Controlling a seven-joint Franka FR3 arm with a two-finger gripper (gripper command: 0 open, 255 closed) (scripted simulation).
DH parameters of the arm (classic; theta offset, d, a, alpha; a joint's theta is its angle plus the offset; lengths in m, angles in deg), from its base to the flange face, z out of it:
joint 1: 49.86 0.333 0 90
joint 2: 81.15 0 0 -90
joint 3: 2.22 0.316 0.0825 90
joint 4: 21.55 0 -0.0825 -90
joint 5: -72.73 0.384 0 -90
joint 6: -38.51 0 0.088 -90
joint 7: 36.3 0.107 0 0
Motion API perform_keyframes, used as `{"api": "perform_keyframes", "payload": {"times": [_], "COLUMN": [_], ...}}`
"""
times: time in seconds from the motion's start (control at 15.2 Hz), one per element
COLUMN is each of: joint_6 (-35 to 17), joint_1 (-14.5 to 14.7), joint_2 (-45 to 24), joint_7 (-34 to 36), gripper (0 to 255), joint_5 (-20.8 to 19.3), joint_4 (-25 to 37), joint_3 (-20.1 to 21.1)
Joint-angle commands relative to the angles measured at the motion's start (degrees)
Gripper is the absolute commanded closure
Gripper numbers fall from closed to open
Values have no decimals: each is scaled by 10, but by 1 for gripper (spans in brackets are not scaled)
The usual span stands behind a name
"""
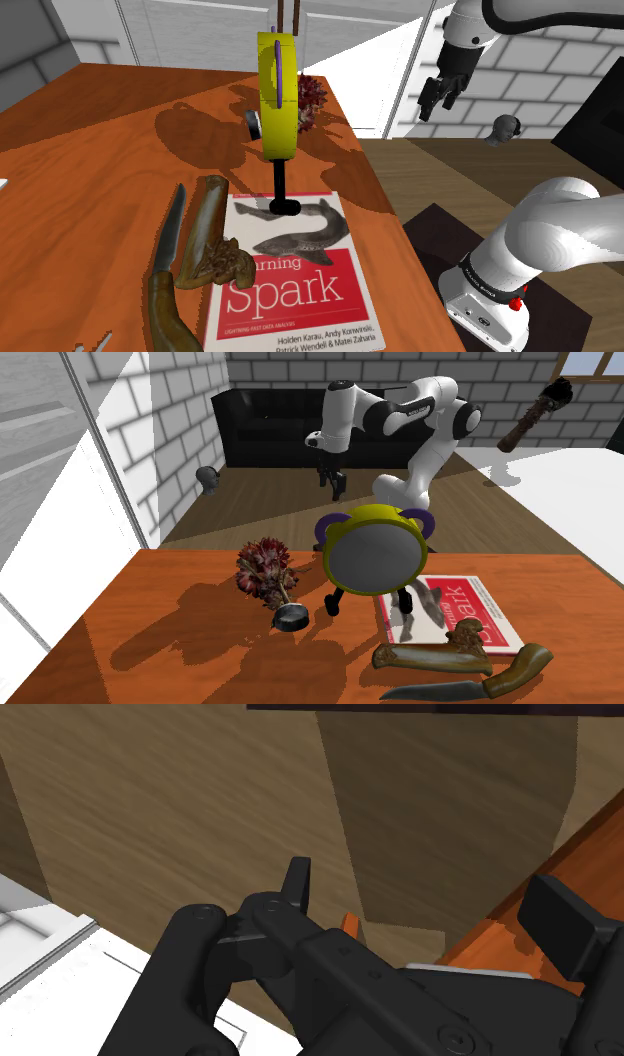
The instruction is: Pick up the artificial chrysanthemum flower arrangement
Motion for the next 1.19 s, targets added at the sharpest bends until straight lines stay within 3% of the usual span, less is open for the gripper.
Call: {"api": "perform_keyframes", "payload": {"times": [0.0, 0.59, 1.12], "joint_6": [0, -92, -129], "joint_1": [0, 5, -20], "joint_2": [0, -114, -260], "joint_7": [0, 168, 333], "gripper": [0, 0, 0], "joint_5": [0, 5, -66], "joint_4": [0, 62, 177], "joint_3": [0, 133, 251]}}
